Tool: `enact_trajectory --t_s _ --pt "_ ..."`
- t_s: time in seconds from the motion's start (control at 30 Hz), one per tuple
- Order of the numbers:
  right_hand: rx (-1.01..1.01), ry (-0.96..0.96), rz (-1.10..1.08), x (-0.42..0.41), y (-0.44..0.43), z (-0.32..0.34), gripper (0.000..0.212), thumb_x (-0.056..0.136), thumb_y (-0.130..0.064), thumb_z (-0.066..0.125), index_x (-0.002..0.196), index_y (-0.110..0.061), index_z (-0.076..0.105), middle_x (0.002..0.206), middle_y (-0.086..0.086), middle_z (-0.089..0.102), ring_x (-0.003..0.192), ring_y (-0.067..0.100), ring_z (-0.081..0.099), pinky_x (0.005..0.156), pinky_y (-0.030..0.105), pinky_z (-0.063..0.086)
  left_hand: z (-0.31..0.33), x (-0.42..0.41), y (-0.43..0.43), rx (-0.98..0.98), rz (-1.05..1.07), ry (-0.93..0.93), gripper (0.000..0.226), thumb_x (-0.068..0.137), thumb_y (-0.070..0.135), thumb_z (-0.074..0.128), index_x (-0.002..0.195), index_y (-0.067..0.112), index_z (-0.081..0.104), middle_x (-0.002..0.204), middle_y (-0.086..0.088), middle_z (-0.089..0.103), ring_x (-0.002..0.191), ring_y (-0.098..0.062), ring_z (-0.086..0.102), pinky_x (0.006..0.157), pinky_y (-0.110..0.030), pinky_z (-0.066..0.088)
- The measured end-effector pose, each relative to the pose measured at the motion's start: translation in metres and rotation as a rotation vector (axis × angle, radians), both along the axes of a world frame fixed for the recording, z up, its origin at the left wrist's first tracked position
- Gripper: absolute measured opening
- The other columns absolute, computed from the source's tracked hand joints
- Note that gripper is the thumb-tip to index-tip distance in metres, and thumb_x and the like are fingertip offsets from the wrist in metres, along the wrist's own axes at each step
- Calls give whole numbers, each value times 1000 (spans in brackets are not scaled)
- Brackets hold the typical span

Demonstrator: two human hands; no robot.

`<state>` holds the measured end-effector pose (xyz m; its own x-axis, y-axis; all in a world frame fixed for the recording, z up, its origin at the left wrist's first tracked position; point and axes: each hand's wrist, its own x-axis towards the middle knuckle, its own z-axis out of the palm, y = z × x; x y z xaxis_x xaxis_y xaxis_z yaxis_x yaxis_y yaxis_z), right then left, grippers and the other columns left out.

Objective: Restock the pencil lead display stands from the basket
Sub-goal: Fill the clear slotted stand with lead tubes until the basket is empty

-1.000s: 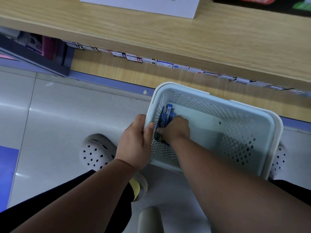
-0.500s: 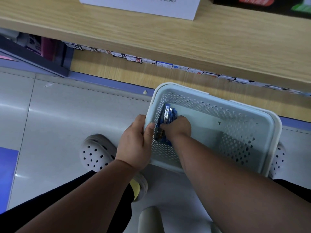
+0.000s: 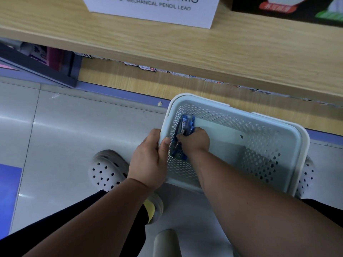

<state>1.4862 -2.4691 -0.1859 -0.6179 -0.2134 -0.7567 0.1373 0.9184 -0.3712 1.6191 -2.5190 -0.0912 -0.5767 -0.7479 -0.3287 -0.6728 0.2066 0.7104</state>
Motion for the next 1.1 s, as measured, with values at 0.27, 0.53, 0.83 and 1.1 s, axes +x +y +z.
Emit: enact_trajectory --t_s 0.27,0.53,0.83,1.1 --pt "62 27 55 5 -8 2 28 95 -21 62 116 -3 59 124 16 63 114 33 62 75 26 38 0 1 0 -1 0 -2 33 99 47 35 99 18 51 74 1 59 67 -21 55 59 -39 41" --pt "37 7 -10 4 -10 3 36 95 -30 65 116 -1 61 120 18 66 110 35 63 73 28 39 0 1 1 6 8 7 32 99 46 35 98 18 51 72 3 57 66 -19 53 59 -38 40" --pt "39 43 69 8 -14 5 44 97 -35 64 124 -2 53 130 18 58 118 34 58 89 34 47 -1 1 1 -9 0 11 26 99 44 36 97 22 49 71 4 56 64 -18 51 56 -37 37" --pt "-37 -27 219 3 -19 5 30 102 -24 52 120 -2 60 125 18 63 116 34 59 84 32 43 -2 3 3 -12 16 12 25 100 43 36 98 22 49 73 4 57 65 -17 52 57 -37 38"
